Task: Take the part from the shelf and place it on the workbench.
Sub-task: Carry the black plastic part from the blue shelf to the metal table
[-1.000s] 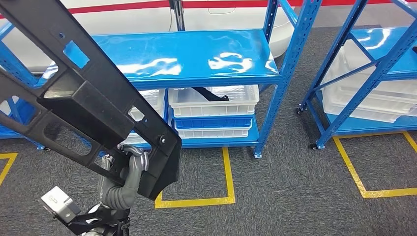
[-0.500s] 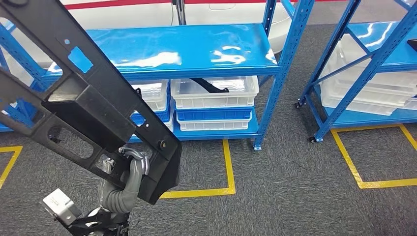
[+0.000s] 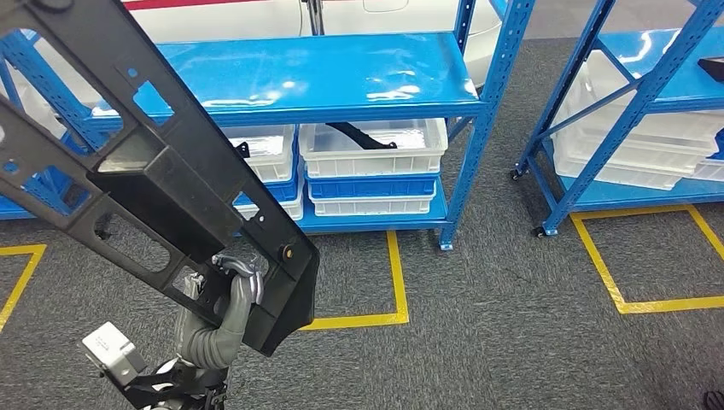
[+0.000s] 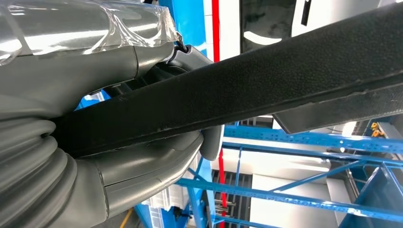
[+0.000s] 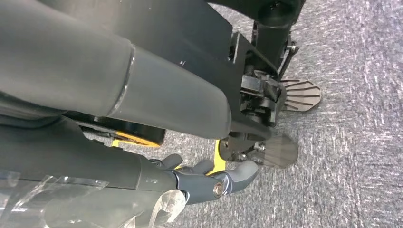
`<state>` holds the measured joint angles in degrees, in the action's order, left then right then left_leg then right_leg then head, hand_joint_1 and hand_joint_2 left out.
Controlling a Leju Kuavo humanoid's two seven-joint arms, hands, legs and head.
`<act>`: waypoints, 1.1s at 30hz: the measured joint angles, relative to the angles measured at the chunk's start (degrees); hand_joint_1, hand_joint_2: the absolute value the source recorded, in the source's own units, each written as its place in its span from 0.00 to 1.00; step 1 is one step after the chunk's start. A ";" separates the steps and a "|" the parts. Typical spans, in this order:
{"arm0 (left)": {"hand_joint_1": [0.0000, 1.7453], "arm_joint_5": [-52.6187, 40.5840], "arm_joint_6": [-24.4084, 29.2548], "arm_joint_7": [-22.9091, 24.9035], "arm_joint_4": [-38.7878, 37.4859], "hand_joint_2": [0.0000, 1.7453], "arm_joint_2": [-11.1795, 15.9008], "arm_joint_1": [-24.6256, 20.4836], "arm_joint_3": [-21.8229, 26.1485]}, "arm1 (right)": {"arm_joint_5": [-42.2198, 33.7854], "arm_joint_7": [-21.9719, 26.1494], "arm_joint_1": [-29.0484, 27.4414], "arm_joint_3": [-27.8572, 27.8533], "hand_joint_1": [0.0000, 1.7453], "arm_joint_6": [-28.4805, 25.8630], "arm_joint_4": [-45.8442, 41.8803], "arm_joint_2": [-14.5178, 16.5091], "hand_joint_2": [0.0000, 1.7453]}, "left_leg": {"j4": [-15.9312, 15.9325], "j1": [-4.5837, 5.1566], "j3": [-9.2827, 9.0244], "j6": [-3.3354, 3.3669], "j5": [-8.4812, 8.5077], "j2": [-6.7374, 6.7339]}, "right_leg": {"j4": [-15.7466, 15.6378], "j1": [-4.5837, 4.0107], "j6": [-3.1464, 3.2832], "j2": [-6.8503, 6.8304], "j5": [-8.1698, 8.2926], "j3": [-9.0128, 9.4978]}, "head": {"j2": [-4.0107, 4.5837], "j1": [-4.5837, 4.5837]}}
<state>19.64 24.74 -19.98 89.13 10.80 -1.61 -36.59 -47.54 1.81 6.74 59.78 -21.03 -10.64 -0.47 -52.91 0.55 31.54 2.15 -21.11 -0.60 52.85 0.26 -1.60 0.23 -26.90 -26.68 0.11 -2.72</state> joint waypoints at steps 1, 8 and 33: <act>1.00 -0.01 0.13 0.01 0.00 1.00 0.01 0.04 -0.01 | -0.04 -0.07 0.03 -0.01 0.00 0.00 0.00 0.05 0.00 | -0.34 -0.06 0.37 -0.28 -0.24 0.07 | -0.10 0.09 0.33 -0.06 0.21 -0.28 | 0.00 -0.02; 1.00 0.14 0.54 0.20 0.00 1.00 0.09 0.69 -0.04 | -1.65 -0.93 -0.10 -0.58 0.00 -0.02 0.00 0.23 0.00 | -17.74 -1.06 6.07 -2.31 -9.81 0.26 | -0.18 0.35 1.49 0.47 2.43 -3.07 | 0.00 -0.50; 1.00 -2.93 3.51 0.79 7.94 1.00 2.65 5.79 5.69 | 0.66 0.08 0.11 -0.81 0.00 -0.02 0.00 0.29 0.00 | -0.76 -0.34 -2.59 -0.89 -4.14 -3.79 | 1.50 0.13 0.32 -1.31 1.52 -3.91 | 0.00 -0.08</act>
<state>16.71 28.25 -19.19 97.08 13.45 4.18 -30.89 -46.89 1.89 6.85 58.97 -21.05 -10.64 -0.18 -53.67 0.22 28.95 1.26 -25.25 -4.39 54.35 0.40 -1.28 -1.08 -25.38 -30.59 0.11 -2.79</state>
